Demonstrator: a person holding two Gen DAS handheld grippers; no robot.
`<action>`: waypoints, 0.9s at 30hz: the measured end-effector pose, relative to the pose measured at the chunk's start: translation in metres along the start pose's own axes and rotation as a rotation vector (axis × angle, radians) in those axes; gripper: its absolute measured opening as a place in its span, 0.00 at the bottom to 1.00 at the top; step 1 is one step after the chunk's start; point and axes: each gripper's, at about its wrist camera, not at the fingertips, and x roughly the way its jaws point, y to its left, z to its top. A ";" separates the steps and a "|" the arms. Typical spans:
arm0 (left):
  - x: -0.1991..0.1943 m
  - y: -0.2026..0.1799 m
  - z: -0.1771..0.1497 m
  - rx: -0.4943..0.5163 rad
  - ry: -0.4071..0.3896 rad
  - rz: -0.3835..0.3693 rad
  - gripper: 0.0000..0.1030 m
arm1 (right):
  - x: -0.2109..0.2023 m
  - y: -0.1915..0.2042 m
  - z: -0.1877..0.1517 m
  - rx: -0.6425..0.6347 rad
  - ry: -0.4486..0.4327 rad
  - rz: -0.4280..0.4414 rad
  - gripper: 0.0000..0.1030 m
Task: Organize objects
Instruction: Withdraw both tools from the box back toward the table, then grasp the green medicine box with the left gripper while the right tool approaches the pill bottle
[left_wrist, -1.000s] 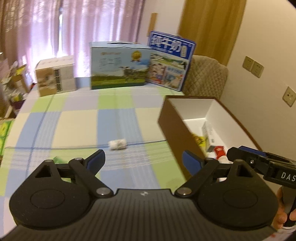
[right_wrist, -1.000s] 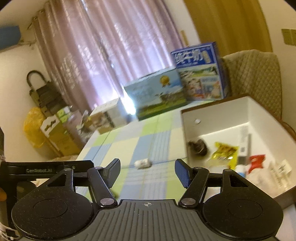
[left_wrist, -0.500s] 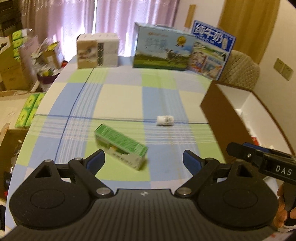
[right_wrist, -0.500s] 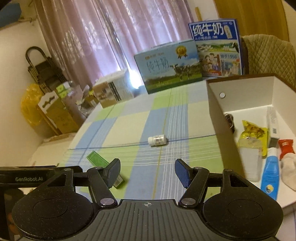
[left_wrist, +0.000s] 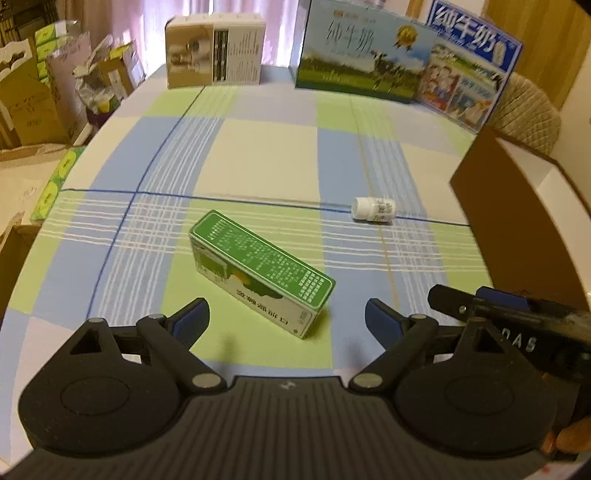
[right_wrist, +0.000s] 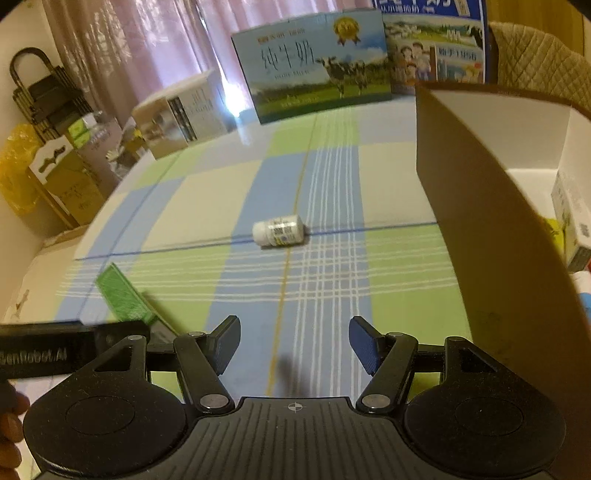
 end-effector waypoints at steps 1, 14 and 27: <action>0.005 -0.002 0.002 -0.002 0.005 0.002 0.87 | 0.004 -0.002 0.000 0.002 0.010 0.001 0.60; 0.054 -0.012 0.011 0.076 0.016 0.138 0.87 | 0.015 -0.013 0.001 0.008 0.028 0.011 0.60; 0.042 0.010 0.008 0.199 -0.014 0.206 0.52 | 0.015 -0.012 -0.001 -0.009 0.031 0.005 0.60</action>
